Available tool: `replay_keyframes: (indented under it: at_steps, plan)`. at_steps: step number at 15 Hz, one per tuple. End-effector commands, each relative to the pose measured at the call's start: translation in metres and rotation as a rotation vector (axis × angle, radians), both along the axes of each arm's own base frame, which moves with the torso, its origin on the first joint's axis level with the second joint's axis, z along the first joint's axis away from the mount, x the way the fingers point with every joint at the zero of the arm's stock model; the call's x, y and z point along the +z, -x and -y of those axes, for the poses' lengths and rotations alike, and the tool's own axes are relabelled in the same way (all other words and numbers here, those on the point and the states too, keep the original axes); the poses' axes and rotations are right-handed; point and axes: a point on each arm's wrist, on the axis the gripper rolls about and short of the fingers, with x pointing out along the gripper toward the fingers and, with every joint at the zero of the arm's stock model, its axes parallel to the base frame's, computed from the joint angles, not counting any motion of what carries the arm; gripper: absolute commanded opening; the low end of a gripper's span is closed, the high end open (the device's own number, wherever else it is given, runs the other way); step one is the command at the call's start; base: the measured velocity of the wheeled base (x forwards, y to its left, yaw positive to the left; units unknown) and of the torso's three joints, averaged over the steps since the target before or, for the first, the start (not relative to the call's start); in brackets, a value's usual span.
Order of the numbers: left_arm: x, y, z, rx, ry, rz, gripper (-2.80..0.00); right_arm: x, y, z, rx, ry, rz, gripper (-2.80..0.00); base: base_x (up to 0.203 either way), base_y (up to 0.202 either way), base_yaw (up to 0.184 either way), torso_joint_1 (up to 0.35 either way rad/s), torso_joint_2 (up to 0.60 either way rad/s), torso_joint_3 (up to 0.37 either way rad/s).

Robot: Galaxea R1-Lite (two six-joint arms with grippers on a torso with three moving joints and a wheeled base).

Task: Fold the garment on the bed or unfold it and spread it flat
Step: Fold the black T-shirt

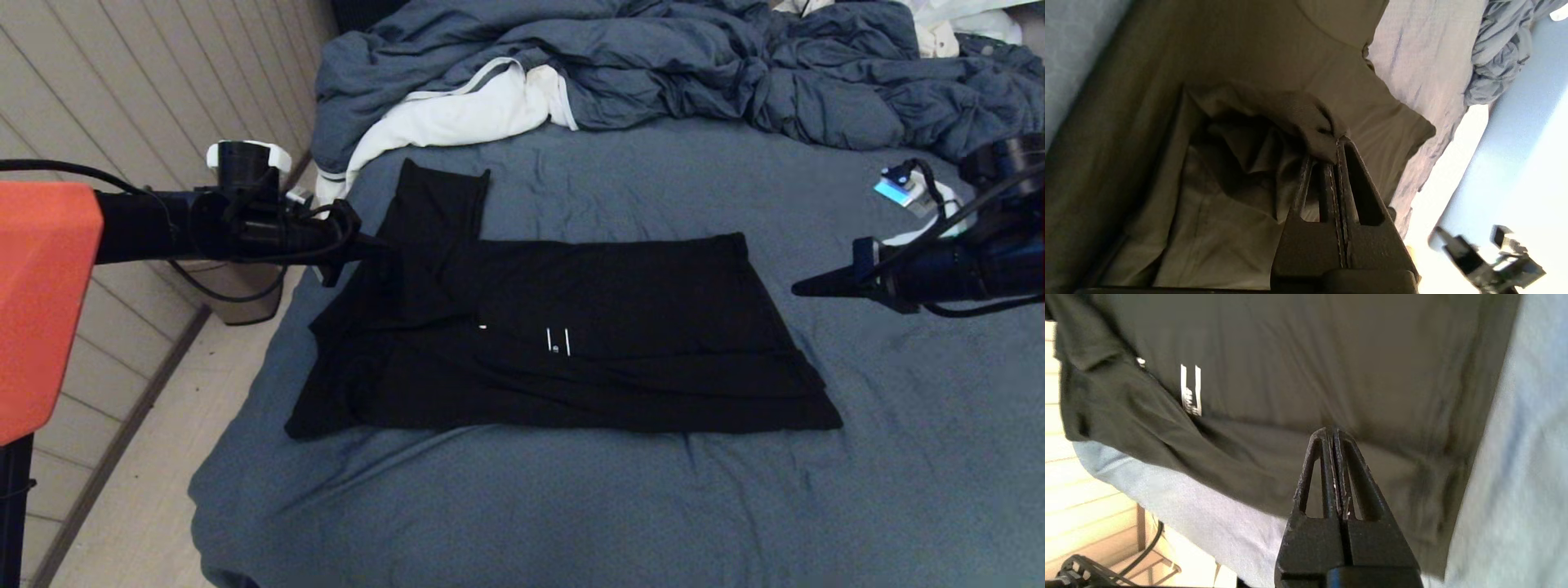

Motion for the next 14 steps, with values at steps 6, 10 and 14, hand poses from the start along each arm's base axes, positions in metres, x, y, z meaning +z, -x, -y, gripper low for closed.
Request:
replay_keyframes:
  at_steps: [6, 10, 14]
  plan:
    - [0.026, 0.010, -0.003, 0.073, -0.019, 0.073, 0.00, 0.005, -0.014, -0.008, 0.033, 0.001, 0.029, -2.80, 0.000, 0.000, 0.000, 0.000, 0.00, 0.000]
    - [0.050, 0.026, -0.005, 0.081, -0.013, 0.109, 0.00, 0.006, -0.013, -0.008, 0.033, 0.005, 0.033, -2.80, 0.000, 0.000, 0.000, 0.000, 0.00, 0.000]
    - [0.062, 0.049, 0.023, 0.006, -0.028, 0.064, 0.00, 0.005, -0.014, -0.012, 0.044, 0.006, 0.029, -2.80, 0.000, 0.000, 0.000, 0.000, 0.00, 0.000]
